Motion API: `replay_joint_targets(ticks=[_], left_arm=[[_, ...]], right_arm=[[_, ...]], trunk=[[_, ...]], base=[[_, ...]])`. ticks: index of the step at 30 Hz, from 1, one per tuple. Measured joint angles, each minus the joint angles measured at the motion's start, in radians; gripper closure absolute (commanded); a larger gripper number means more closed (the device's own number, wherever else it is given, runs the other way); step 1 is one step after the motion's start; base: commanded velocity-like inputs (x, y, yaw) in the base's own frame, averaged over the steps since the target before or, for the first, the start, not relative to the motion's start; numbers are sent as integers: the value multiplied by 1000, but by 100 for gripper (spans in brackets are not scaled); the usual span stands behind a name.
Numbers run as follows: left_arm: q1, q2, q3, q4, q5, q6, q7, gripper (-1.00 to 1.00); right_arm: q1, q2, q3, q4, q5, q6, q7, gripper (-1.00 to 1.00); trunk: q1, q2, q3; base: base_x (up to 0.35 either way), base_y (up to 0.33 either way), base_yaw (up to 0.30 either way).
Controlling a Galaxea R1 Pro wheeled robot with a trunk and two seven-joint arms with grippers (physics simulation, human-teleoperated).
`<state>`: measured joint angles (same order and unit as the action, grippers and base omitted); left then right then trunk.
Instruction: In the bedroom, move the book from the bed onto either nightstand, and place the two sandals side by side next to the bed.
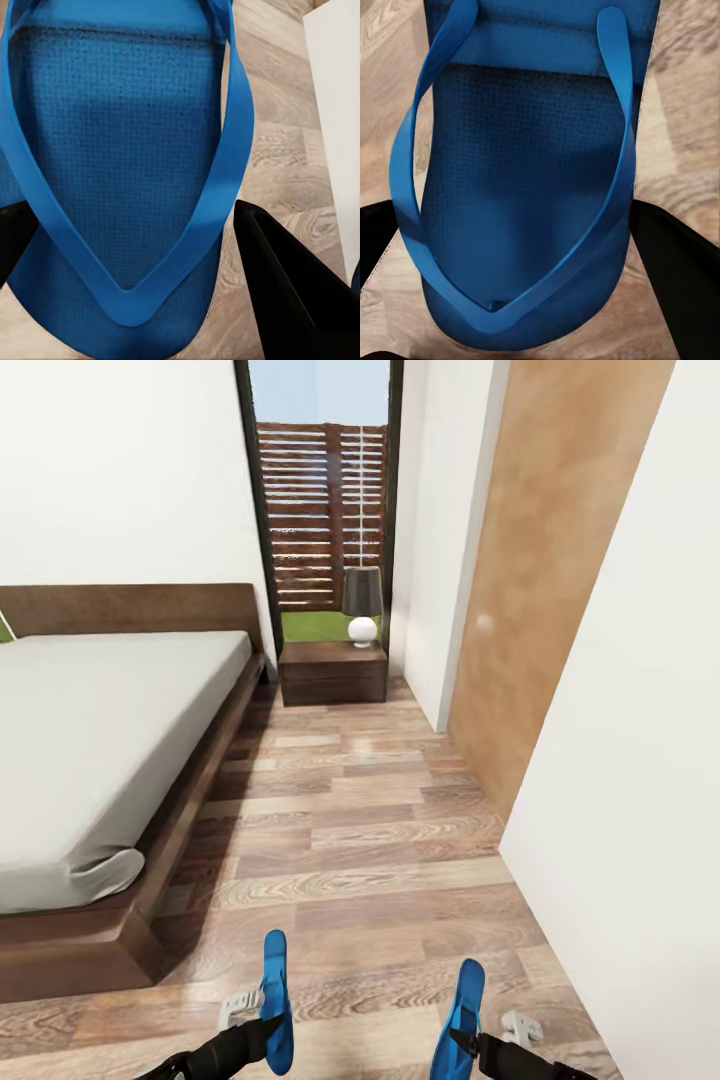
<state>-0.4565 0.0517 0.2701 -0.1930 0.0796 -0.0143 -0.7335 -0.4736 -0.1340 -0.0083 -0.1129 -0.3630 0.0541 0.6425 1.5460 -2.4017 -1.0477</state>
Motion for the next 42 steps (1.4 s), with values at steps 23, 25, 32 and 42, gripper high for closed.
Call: replay_joint_targets(ticks=[23,25,32,42], left_arm=[[0,0,0,0,0,0,0,100],[1,0,0,0,0,0,0,100],[0,0,0,0,0,1,0,100],[0,0,0,0,0,0,0,100]], right_arm=[[0,1,0,0,0,0,0,100],[0,0,0,0,0,0,0,100],[0,1,1,0,0,0,0,100],[0,1,0,0,0,0,0,100]], trunk=[[0,0,0],[0,0,0],[0,0,0],[0,0,0]], base=[[314,-84,0],[318,-1,0],[319,0,0],[320,0,0]])
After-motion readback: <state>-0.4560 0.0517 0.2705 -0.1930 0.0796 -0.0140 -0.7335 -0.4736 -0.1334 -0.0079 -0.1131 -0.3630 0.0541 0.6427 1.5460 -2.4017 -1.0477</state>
